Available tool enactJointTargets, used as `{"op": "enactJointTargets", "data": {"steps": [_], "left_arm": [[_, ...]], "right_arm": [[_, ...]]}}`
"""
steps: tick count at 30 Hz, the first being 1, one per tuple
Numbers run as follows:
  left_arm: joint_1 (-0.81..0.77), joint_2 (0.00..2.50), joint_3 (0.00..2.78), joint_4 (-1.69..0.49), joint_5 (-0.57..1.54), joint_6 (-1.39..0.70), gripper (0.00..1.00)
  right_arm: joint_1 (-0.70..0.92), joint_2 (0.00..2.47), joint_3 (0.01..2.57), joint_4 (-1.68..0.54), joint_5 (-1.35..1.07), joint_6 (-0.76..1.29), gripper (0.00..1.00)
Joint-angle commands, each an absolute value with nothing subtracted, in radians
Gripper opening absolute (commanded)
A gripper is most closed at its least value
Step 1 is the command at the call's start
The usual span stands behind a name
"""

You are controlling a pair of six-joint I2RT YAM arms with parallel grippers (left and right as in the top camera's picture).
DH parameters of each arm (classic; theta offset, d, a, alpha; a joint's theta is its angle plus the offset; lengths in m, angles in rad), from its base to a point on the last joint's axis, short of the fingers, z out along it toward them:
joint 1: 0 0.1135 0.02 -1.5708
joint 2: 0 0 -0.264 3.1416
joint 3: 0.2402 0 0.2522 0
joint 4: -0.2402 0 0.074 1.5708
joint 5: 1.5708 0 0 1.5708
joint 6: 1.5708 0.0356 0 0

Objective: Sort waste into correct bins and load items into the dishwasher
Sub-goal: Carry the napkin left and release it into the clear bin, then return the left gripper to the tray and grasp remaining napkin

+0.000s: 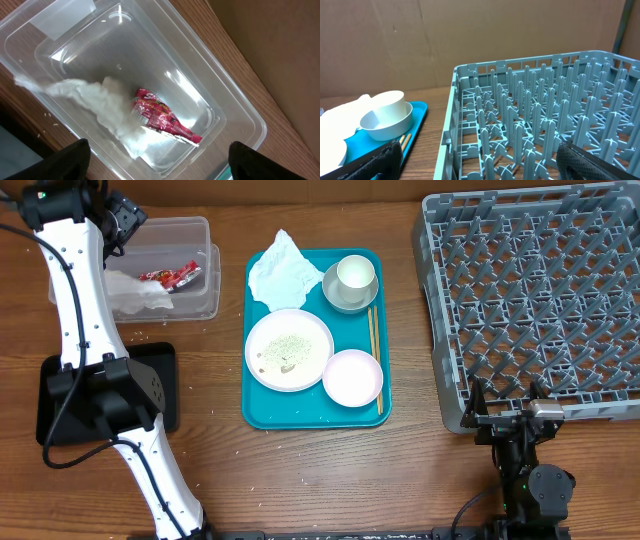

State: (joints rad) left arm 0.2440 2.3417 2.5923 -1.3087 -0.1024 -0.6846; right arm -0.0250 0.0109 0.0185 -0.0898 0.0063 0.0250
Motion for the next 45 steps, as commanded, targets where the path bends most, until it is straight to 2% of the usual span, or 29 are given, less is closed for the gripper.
{"op": "enactJointTargets", "data": {"steps": [1, 4, 10, 15, 21, 24, 26, 30, 38, 42, 43, 45], "left_arm": [[0.242, 2.355, 2.587, -1.299, -0.080, -0.669, 0.88], [0.228, 2.357, 2.587, -1.264, 0.051, -0.549, 0.82], [0.161, 2.377, 2.586, -1.235, 0.205, -0.327, 0.81], [0.062, 2.422, 2.586, -1.237, 0.287, -0.205, 0.70], [-0.074, 2.526, 2.586, -1.199, 0.278, -0.095, 0.72], [-0.130, 2.580, 2.586, -1.169, 0.215, -0.040, 0.73], [-0.175, 2.629, 2.586, -1.137, 0.057, -0.040, 0.75], [-0.209, 2.692, 2.586, -1.093, -0.089, -0.035, 0.78], [-0.213, 2.735, 2.586, -1.088, -0.138, -0.029, 0.75], [-0.214, 2.738, 2.585, -1.107, -0.123, -0.029, 0.64], [-0.215, 2.739, 2.585, -1.114, -0.106, -0.029, 0.57], [-0.215, 2.747, 2.582, -1.124, -0.062, -0.029, 0.36]], "right_arm": [[-0.028, 0.003, 0.008, -0.084, 0.005, 0.018, 1.00], [-0.028, 0.003, 0.008, -0.084, 0.005, 0.018, 1.00], [-0.028, 0.003, 0.008, -0.084, 0.005, 0.018, 1.00], [-0.028, 0.003, 0.008, -0.084, 0.005, 0.018, 1.00], [-0.028, 0.003, 0.008, -0.084, 0.005, 0.018, 1.00], [-0.028, 0.003, 0.008, -0.084, 0.005, 0.018, 1.00], [-0.028, 0.003, 0.008, -0.084, 0.005, 0.018, 1.00], [-0.028, 0.003, 0.008, -0.084, 0.005, 0.018, 1.00], [-0.028, 0.003, 0.008, -0.084, 0.005, 0.018, 1.00], [-0.028, 0.003, 0.008, -0.084, 0.005, 0.018, 1.00], [-0.028, 0.003, 0.008, -0.084, 0.005, 0.018, 1.00], [-0.028, 0.003, 0.008, -0.084, 0.005, 0.019, 1.00]]}}
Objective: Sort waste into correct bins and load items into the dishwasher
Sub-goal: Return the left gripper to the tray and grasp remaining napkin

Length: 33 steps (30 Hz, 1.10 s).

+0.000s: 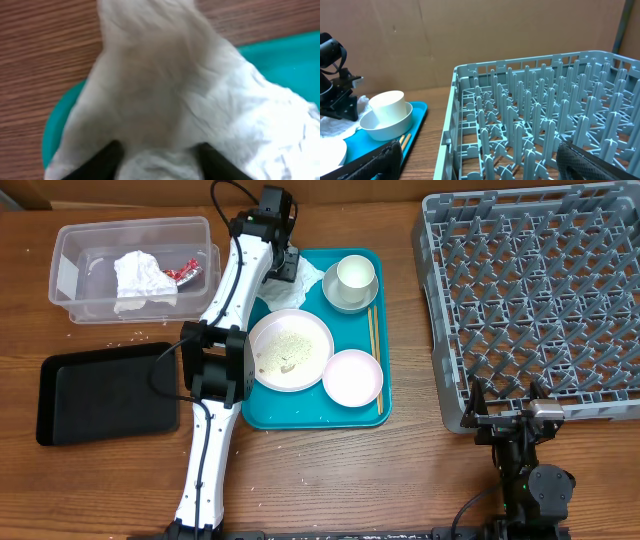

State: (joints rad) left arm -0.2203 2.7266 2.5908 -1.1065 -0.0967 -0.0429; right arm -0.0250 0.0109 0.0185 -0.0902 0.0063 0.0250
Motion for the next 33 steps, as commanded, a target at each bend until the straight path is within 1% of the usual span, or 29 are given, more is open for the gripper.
{"op": "enactJointTargets", "data": {"steps": [1, 2, 7, 13, 14, 15, 16, 18, 19, 21, 27, 30, 33], "left_arm": [[-0.215, 2.751, 2.577, -1.124, -0.053, -0.029, 0.26], [-0.215, 2.754, 2.577, -1.134, -0.052, -0.033, 0.04], [-0.214, 2.726, 2.605, -1.175, -0.052, -0.107, 0.04], [-0.210, 2.629, 2.663, -1.199, -0.046, -0.139, 0.05], [-0.210, 2.613, 2.663, -1.196, -0.034, -0.138, 0.19], [-0.210, 2.601, 2.663, -1.193, -0.014, -0.138, 0.38], [-0.210, 2.595, 2.663, -1.192, 0.006, -0.135, 0.44], [-0.213, 2.596, 2.662, -1.193, 0.041, -0.134, 0.52], [-0.215, 2.600, 2.654, -1.193, 0.055, -0.134, 0.59], [-0.219, 2.614, 2.640, -1.198, 0.069, -0.135, 0.67], [-0.240, 2.682, 2.632, -1.222, 0.079, -0.139, 0.67], [-0.254, 2.714, 2.632, -1.222, 0.078, -0.139, 0.65], [-0.267, 2.739, 2.632, -1.218, 0.077, -0.139, 0.65]], "right_arm": [[-0.028, 0.003, 0.008, -0.084, 0.005, 0.018, 1.00], [-0.028, 0.003, 0.008, -0.084, 0.005, 0.018, 1.00], [-0.028, 0.003, 0.008, -0.084, 0.005, 0.018, 1.00], [-0.028, 0.003, 0.008, -0.084, 0.005, 0.018, 1.00], [-0.028, 0.003, 0.008, -0.084, 0.005, 0.018, 1.00], [-0.028, 0.003, 0.008, -0.084, 0.005, 0.019, 1.00], [-0.028, 0.003, 0.008, -0.084, 0.005, 0.019, 1.00], [-0.028, 0.003, 0.008, -0.084, 0.005, 0.018, 1.00], [-0.028, 0.003, 0.008, -0.084, 0.005, 0.019, 1.00], [-0.028, 0.003, 0.008, -0.084, 0.005, 0.018, 1.00], [-0.028, 0.003, 0.008, -0.084, 0.005, 0.018, 1.00], [-0.028, 0.003, 0.008, -0.084, 0.005, 0.019, 1.00], [-0.028, 0.003, 0.008, -0.084, 0.005, 0.018, 1.00]]}}
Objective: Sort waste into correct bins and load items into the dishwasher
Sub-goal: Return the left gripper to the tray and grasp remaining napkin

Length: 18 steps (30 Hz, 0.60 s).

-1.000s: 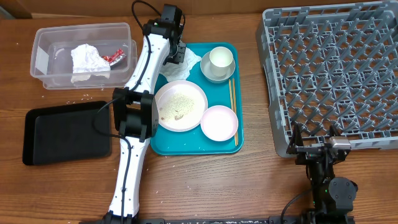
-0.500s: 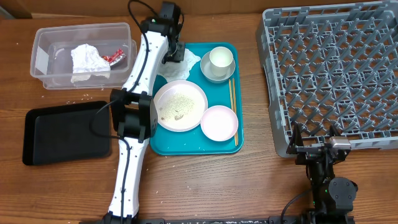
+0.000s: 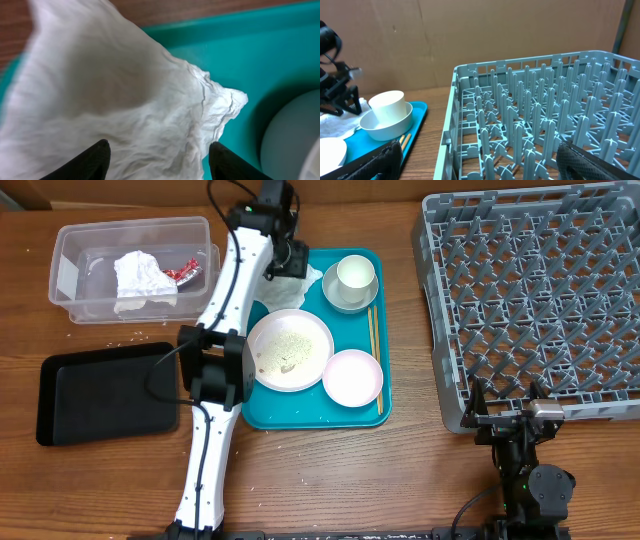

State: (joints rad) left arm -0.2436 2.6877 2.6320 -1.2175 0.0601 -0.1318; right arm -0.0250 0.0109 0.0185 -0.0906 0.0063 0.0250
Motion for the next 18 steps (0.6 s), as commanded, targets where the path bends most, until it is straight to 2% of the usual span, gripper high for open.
{"op": "enactJointTargets", "data": {"steps": [1, 6, 8, 9, 10, 12, 14, 18], "left_arm": [[-0.272, 2.741, 2.632, -1.217, 0.076, -0.139, 0.65], [-0.292, 2.758, 2.632, -1.211, 0.064, -0.147, 0.64], [-0.295, 2.766, 2.632, -1.211, 0.041, -0.171, 0.60], [-0.296, 2.770, 2.632, -1.211, 0.029, -0.178, 0.55], [-0.296, 2.774, 2.632, -1.212, 0.018, -0.184, 0.46], [-0.296, 2.777, 2.632, -1.219, 0.005, -0.184, 0.22], [-0.294, 2.777, 2.632, -1.225, -0.013, -0.184, 0.04], [-0.290, 2.751, 2.644, -1.245, -0.049, -0.185, 0.04]], "right_arm": [[-0.028, 0.003, 0.008, -0.084, 0.005, 0.019, 1.00], [-0.028, 0.003, 0.008, -0.084, 0.005, 0.018, 1.00], [-0.028, 0.003, 0.008, -0.084, 0.005, 0.018, 1.00], [-0.028, 0.003, 0.008, -0.084, 0.005, 0.019, 1.00], [-0.028, 0.003, 0.008, -0.084, 0.005, 0.018, 1.00], [-0.028, 0.003, 0.008, -0.084, 0.005, 0.018, 1.00], [-0.028, 0.003, 0.008, -0.084, 0.005, 0.018, 1.00], [-0.028, 0.003, 0.008, -0.084, 0.005, 0.018, 1.00]]}}
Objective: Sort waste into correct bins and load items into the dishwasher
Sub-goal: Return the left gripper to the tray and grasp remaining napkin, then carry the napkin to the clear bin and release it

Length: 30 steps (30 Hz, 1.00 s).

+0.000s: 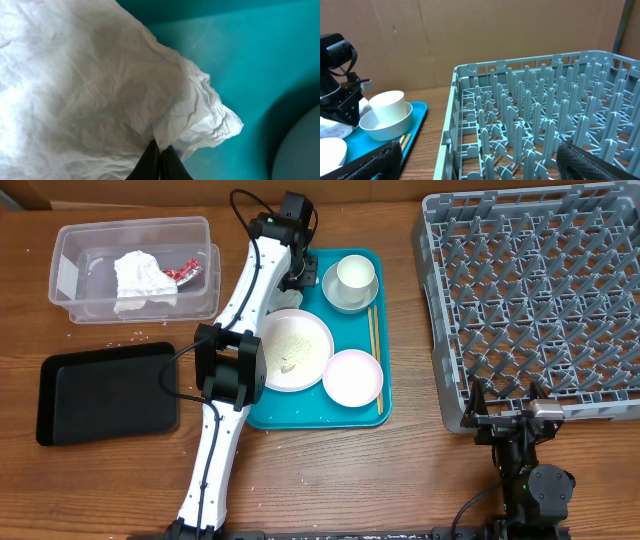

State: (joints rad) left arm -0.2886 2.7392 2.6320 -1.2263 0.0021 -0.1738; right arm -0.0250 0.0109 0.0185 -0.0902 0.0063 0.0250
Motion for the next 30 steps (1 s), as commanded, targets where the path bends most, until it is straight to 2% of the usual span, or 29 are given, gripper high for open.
{"op": "enactJointTargets", "data": {"steps": [1, 10, 16, 23, 30], "left_arm": [[-0.290, 2.743, 2.653, -1.252, -0.062, -0.189, 0.04], [-0.265, 2.543, 2.814, -1.296, -0.302, -0.289, 0.04], [-0.181, 2.436, 2.832, -1.274, -0.464, -0.455, 0.04], [-0.015, 2.434, 2.828, -1.273, -0.442, -0.671, 0.04], [0.122, 2.482, 2.827, -1.275, -0.304, -0.812, 0.04]], "right_arm": [[-0.028, 0.003, 0.008, -0.084, 0.005, 0.019, 1.00], [-0.028, 0.003, 0.008, -0.084, 0.005, 0.019, 1.00], [-0.028, 0.003, 0.008, -0.084, 0.005, 0.018, 1.00], [-0.028, 0.003, 0.008, -0.084, 0.005, 0.018, 1.00], [-0.028, 0.003, 0.008, -0.084, 0.005, 0.018, 1.00]]}}
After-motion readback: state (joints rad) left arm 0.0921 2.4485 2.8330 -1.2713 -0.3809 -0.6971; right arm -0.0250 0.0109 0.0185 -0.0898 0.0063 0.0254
